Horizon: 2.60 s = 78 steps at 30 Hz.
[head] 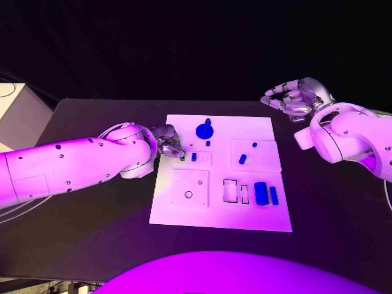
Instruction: Assemble the parts on the task board
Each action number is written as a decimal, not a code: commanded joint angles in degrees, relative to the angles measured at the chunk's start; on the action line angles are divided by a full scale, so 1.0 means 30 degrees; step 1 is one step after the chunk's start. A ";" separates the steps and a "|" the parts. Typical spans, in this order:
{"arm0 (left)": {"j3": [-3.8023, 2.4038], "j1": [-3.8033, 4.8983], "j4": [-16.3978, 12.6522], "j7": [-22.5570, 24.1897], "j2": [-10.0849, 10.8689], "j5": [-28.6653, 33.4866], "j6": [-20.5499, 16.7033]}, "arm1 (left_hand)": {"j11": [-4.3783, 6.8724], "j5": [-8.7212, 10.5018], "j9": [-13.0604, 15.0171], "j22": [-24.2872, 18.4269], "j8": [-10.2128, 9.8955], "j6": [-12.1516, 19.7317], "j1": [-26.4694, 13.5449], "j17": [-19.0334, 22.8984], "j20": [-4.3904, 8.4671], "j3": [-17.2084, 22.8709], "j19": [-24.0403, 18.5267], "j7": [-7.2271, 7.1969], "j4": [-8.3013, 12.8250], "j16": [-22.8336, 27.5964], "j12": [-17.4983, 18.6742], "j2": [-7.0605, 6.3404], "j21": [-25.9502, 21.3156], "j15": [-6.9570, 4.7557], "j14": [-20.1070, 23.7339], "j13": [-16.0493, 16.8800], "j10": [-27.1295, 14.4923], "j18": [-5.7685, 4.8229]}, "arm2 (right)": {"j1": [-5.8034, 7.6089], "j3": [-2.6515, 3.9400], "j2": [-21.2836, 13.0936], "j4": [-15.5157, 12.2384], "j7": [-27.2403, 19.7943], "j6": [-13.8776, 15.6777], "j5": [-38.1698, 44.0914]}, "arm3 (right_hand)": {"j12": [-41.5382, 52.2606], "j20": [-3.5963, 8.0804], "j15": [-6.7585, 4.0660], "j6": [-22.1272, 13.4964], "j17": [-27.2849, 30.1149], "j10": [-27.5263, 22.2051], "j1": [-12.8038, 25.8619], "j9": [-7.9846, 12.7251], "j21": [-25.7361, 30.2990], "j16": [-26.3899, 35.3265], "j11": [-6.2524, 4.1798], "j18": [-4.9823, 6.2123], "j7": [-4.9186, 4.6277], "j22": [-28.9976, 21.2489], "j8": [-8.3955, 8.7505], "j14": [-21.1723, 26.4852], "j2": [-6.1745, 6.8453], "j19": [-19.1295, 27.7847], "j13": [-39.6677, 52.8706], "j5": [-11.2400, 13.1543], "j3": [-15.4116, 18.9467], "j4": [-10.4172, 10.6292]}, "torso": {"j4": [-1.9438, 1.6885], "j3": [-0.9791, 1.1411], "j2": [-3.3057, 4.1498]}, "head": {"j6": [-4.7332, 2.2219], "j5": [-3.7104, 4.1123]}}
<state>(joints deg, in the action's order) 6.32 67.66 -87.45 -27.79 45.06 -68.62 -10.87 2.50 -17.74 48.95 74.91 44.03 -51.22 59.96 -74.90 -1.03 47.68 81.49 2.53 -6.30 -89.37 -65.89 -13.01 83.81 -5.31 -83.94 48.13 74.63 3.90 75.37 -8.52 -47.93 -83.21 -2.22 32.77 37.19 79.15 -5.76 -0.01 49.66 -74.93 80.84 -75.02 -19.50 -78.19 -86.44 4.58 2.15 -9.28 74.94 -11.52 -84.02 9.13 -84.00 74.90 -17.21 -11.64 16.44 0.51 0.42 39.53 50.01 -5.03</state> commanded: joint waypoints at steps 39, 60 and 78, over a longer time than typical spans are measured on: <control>0.0013 -0.0122 -0.0129 -0.0175 0.0034 -0.0086 0.1052 | 0.0057 0.0033 0.0160 0.1037 0.0033 -0.0442 0.0314 -0.4730 0.0010 0.1421 0.0096 -0.0411 0.1587 -0.0042 -0.0005 0.0190 0.0038 -0.0081 -0.1932 0.0047 0.0113 -0.0312 | -0.0053 0.0003 -0.0004 0.0012 -0.0211 -0.0279 0.0074 | -0.0092 -0.0034 0.0011 -0.0112 -0.1982 -0.0112 0.0189 -0.0019 0.0110 0.0132 -0.0042 0.0220 -0.0025 0.2448 -0.0090 -0.1221 -0.0047 -0.0363 0.1789 -0.0070 -0.0084 0.0024 | 0.0005 0.0005 0.0003 | -0.0003 0.0031; 0.0011 -0.0127 -0.0040 -0.0222 0.0039 0.0239 0.1162 | 0.0040 0.0148 0.0114 0.0925 -0.0007 -0.0401 0.0019 -0.4590 -0.0007 0.1153 0.0016 -0.0419 0.1215 0.0037 0.0098 0.0090 -0.0032 -0.0070 -0.1890 -0.0096 0.0042 -0.0283 | -0.0055 0.0003 -0.0024 -0.0008 -0.0214 -0.0239 0.0074 | -0.0123 -0.0024 0.0003 -0.0139 -0.1948 -0.0138 0.0258 -0.0024 0.0209 0.0161 -0.0047 0.0237 -0.0020 0.2393 -0.0131 -0.1218 -0.0020 -0.0345 0.1729 -0.0079 -0.0170 0.0008 | 0.0010 0.0020 0.0009 | -0.0003 0.0071; 0.0011 -0.0125 0.0121 -0.0365 -0.0037 0.0568 0.1221 | 0.0124 0.0125 -0.0118 0.0839 -0.0070 -0.0665 -0.1439 -0.4474 0.0058 -0.0801 -0.0023 -0.0547 -0.0598 0.0106 0.0115 -0.0298 -0.0135 -0.0145 -0.1856 -0.0161 -0.0113 -0.0262 | -0.0055 0.0003 -0.0050 -0.0027 -0.0196 -0.0291 0.0074 | -0.0126 -0.0022 0.0002 -0.0145 -0.1924 -0.0141 0.0287 -0.0025 0.0204 0.0175 -0.0048 0.0235 -0.0020 0.2397 -0.0140 -0.1212 -0.0011 -0.0351 0.1720 -0.0076 -0.0180 0.0015 | 0.0011 0.0021 0.0008 | -0.0003 0.0132</control>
<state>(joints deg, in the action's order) 6.15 67.55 -87.06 -28.23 45.10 -67.86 -9.11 2.87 -17.14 48.66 74.95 44.02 -53.09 56.05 -74.90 -1.04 45.57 81.48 0.85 -8.06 -89.36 -65.68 -13.89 83.59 -5.31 -83.94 47.60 74.51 3.90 75.23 -8.52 -48.07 -83.21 -2.24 32.71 37.18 79.15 -5.76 -0.01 49.66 -74.91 80.84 -74.78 -19.49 -77.75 -86.09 4.58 2.15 -9.28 74.95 -11.74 -84.02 8.91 -84.00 74.91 -17.21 -11.95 16.44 0.54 0.50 39.53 50.01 -4.66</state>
